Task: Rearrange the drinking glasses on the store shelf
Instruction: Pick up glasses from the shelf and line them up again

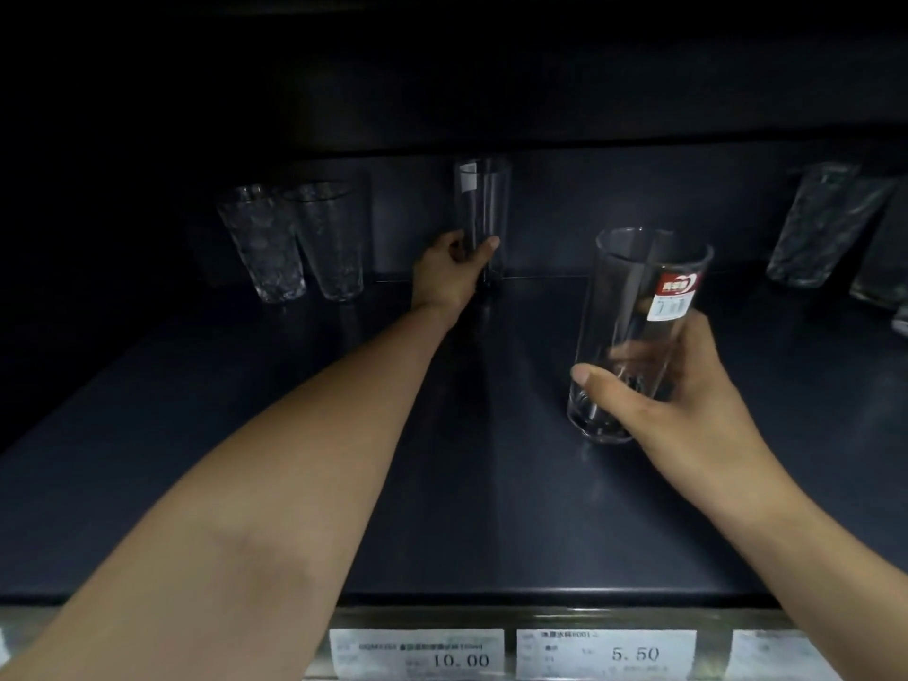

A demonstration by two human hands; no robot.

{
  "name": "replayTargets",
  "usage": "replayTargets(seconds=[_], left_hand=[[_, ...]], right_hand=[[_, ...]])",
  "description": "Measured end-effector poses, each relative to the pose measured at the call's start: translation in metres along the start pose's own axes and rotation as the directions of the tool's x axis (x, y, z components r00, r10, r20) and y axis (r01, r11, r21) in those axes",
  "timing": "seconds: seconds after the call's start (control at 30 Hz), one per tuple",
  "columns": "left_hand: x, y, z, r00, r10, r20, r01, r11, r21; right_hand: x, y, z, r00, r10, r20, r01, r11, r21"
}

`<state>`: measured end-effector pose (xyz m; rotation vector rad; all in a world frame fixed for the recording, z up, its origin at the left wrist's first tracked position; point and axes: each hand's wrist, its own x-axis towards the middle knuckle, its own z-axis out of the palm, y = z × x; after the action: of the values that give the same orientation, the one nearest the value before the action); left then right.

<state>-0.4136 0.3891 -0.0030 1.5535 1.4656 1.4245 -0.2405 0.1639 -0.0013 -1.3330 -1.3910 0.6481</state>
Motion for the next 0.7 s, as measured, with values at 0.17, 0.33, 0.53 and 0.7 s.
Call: replayTargets(seconds=[0.17,0.33,0.53,0.7], left_hand=[[-0.0014,0.0003,-0.0001,1.0,0.012,0.026,-0.012,1.0,0.018],[-0.0031,0.0011,-0.0009,0.999,0.007,0.034,-0.007,1.0,0.011],[-0.0027,-0.001,-0.0029,1.0,-0.019,0.012,0.019,0.999,-0.041],[-0.0017,-0.0008,-0.0025,1.0,-0.024,0.008,0.024,0.999,-0.048]], right_hand=[[-0.0004,0.0002,0.0006,1.0,-0.004,-0.008,0.004,1.0,-0.001],[-0.0016,-0.0019,-0.0008,1.0,0.002,-0.005,-0.002,1.0,-0.008],[-0.002,-0.0041,-0.0004,1.0,0.008,-0.001,-0.008,1.0,-0.002],[-0.0027,-0.0059,-0.0006,1.0,0.009,0.002,-0.009,1.0,0.0]])
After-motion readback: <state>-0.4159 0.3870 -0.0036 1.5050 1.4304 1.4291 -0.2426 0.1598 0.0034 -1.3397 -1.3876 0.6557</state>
